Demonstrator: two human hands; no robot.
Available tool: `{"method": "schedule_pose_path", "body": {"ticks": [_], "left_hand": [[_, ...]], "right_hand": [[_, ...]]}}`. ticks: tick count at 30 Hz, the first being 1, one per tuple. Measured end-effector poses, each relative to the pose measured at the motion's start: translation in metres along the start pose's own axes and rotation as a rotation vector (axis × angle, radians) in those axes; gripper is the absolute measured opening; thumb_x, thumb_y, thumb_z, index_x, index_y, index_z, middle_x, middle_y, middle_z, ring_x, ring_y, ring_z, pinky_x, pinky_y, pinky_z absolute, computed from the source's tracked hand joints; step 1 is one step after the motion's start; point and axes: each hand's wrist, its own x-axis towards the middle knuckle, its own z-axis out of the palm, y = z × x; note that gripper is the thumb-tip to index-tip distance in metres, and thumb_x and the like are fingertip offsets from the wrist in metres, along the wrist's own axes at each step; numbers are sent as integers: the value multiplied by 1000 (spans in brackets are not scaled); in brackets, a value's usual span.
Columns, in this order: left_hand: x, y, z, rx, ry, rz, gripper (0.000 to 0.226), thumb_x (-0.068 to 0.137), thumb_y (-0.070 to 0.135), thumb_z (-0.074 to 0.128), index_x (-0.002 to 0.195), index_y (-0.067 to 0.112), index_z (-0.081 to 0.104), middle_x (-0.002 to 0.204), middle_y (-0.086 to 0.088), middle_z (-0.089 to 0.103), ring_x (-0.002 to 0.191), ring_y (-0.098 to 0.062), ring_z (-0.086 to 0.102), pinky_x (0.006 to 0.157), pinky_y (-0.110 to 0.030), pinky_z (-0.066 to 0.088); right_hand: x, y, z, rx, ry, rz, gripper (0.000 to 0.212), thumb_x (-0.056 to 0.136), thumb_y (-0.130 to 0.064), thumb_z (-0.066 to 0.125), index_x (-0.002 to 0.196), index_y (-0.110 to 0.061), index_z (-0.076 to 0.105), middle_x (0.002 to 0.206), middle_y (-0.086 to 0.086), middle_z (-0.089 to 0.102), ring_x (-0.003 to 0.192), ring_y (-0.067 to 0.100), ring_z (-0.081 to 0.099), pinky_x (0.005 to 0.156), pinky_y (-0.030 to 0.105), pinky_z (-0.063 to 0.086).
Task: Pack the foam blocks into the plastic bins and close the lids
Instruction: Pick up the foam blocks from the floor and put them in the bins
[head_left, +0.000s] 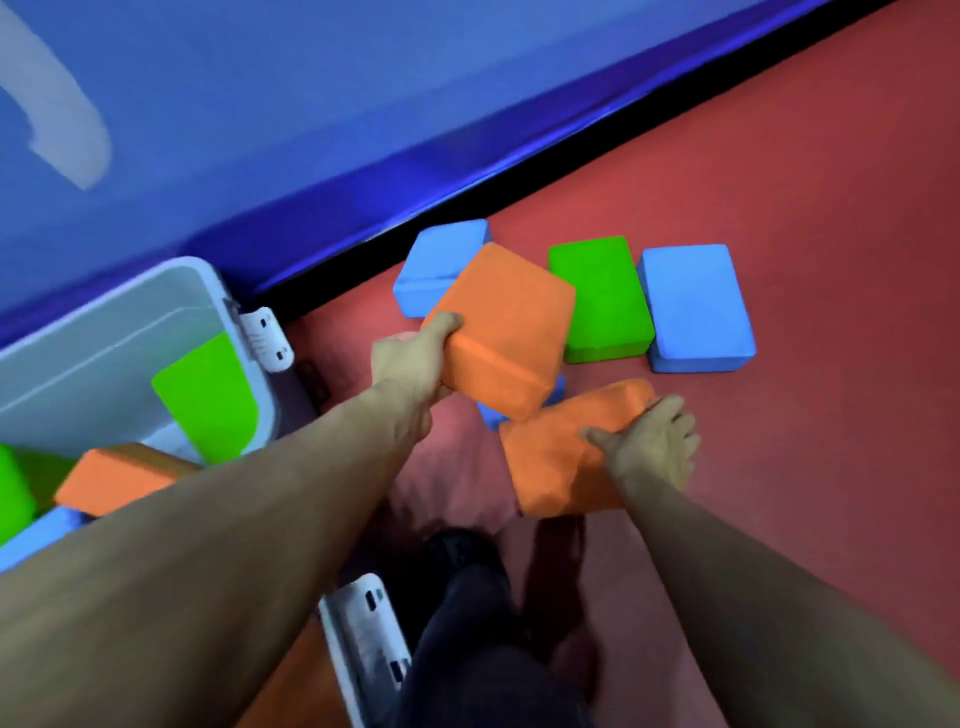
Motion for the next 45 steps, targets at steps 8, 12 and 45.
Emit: {"method": "schedule_pose_path", "body": {"ticks": [8,12,45], "left_hand": [[-98,104,-155,-197,154,181,36,73,35,83,75,12,55,73,-8,50,64,-20,45,60,-36,39],[-133,128,-265,-337,242,251,32,78,34,81,79,14,56,76,-7,50,62,-18,46,58,-32,41],[-141,53,-430,-51,143,53,38,100,53,52,115,18,61,121,-5,62,106,-24,64,77,-37,56]], "right_hand": [[-119,-121,-116,69,115,-373,78,59,-52,92,115,-12,54,127,19,48,119,42,46,93,50,46],[-191,-190,-158,263,143,-491,75,62,-50,92,114,-15,52,130,18,48,121,42,45,98,47,40],[-386,-252,-24,-17,-653,-883,56,98,-47,54,147,-20,46,151,2,48,133,22,51,108,39,43]]}}
